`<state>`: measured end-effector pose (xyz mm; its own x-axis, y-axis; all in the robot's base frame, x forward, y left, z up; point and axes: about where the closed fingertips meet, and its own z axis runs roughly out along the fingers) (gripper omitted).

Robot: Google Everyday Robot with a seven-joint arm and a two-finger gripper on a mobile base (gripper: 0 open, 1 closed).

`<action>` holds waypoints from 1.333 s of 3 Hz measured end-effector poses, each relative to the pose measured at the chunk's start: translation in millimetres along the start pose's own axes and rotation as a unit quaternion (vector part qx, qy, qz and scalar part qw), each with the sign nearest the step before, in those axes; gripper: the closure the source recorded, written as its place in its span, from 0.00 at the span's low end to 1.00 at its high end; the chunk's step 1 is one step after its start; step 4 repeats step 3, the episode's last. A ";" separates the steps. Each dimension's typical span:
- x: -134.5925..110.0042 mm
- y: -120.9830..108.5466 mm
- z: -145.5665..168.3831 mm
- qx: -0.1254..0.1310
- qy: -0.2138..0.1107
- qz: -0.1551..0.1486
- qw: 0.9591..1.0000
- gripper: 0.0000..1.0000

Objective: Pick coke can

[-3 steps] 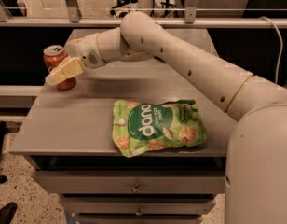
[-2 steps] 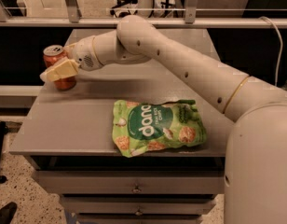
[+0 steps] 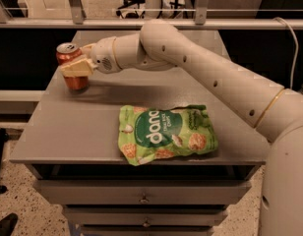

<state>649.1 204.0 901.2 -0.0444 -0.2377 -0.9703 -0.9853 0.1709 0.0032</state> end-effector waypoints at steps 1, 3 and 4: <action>-12.7 -5.9 -31.6 0.023 -0.034 -0.005 0.999 1.00; -36.7 -9.6 -71.9 0.041 -0.093 -0.018 0.995 1.00; -36.7 -9.6 -71.9 0.041 -0.093 -0.018 0.995 1.00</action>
Offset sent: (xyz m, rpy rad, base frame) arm 0.0012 -0.1023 0.0862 0.2985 -0.1342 -0.1080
